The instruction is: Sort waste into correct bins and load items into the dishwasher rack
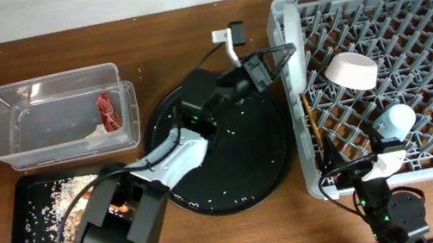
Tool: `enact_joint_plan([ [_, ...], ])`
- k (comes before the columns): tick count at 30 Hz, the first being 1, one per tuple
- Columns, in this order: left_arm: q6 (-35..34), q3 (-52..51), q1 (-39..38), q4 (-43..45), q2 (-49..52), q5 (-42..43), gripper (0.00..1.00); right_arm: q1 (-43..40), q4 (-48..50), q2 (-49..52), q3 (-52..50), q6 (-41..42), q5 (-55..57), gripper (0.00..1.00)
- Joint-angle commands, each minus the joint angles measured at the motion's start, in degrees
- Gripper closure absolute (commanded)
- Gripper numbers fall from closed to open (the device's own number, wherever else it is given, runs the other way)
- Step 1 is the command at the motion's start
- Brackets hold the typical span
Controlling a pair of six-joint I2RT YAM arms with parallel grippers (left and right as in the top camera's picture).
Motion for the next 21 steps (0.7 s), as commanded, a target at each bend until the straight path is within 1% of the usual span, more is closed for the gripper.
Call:
enact_joint_plan([
  [1, -0.9, 1.73, -1.7, 0.55, 1.16, -5.73, 1.0, -0.33, -0.24, -0.22, -0.42, 0.46, 0.11, 0.02],
  [3, -4.15, 1.73, -2.14, 0.44, 1.27, -6.08, 1.0, -0.33, -0.24, -0.22, -0.42, 0.46, 0.11, 0.02],
  [4, -4.2, 1.73, -2.34, -2.14, 1.36, -7.04, 0.99, -0.33, -0.24, -0.22, -0.42, 0.46, 0.11, 0.02],
  [5, -4.28, 1.73, -2.34, -7.41, 1.36, -8.35, 0.84, -0.33, -0.24, -0.22, -0.42, 0.46, 0.11, 0.02],
  [6, -4.28, 1.73, -2.32, -10.49, 1.36, -8.87, 0.58, -0.33, -0.24, -0.22, -0.42, 0.46, 0.11, 0.02],
  [8, -4.26, 1.73, -2.05, -14.8, 1.36, -8.17, 0.21, -0.33, -0.24, -0.22, -0.42, 0.46, 0.11, 0.02],
  [9, -3.34, 1.73, -1.62, -14.97, 1.36, -6.71, 0.19, -0.33, -0.24, -0.22, -0.42, 0.46, 0.11, 0.02],
  [10, 2.19, 1.73, 0.7, -14.97, 1.36, -0.85, 0.02, -0.33, -0.24, -0.22, -0.42, 0.46, 0.11, 0.02],
  [11, 3.58, 1.73, 2.23, -15.56, 1.36, 1.79, 0.01, -0.33, -0.24, -0.22, -0.42, 0.46, 0.11, 0.02],
  [12, 3.56, 1.73, 4.26, -15.78, 1.29, 4.66, 0.01, -0.33, -0.24, -0.22, -0.42, 0.46, 0.11, 0.01],
  [13, 3.56, 1.77, 7.02, -15.8, 0.59, 9.31, 0.01, -0.33, -0.24, -0.22, -0.42, 0.46, 0.11, 0.02],
  [14, 3.58, 1.77, 9.75, -15.93, -1.29, 14.25, 0.01, -0.33, -0.24, -0.22, -0.42, 0.46, 0.11, 0.02],
  [15, 5.07, 1.77, 11.76, -17.97, -4.09, 16.81, 0.01, -0.33, -0.24, -0.22, -0.42, 0.46, 0.11, 0.02],
  [16, 15.74, 1.77, 13.9, -32.3, -11.67, 14.75, 0.01, -0.33, -0.24, -0.22, -0.42, 0.46, 0.11, 0.02],
  [17, 25.83, 1.86, 14.69, -48.68, -18.08, 6.43, 0.01, -0.33, -0.24, -0.22, -0.42, 0.46, 0.11, 0.02],
  [18, 34.12, 2.64, 15.32, -67.08, -25.51, -5.81, 0.01, -0.33, -0.26, -0.22, -0.42, 0.46, 0.11, 0.02],
  [19, 40.96, 3.74, 16.5, -84.15, -34.77, -16.7, 0.01, -0.33, -0.24, -0.22, -0.42, 0.46, 0.11, 0.02],
  [20, 43.04, 3.85, 18.36, -93.64, -42.34, -22.51, 0.01, -0.33, -0.24, -0.22, -0.42, 0.46, 0.11, 0.02],
  [21, 43.21, 3.85, 20.24, -100.0, -47.8, -26.49, 0.01, -0.33, -0.24, -0.22, -0.42, 0.46, 0.11, 0.02],
])
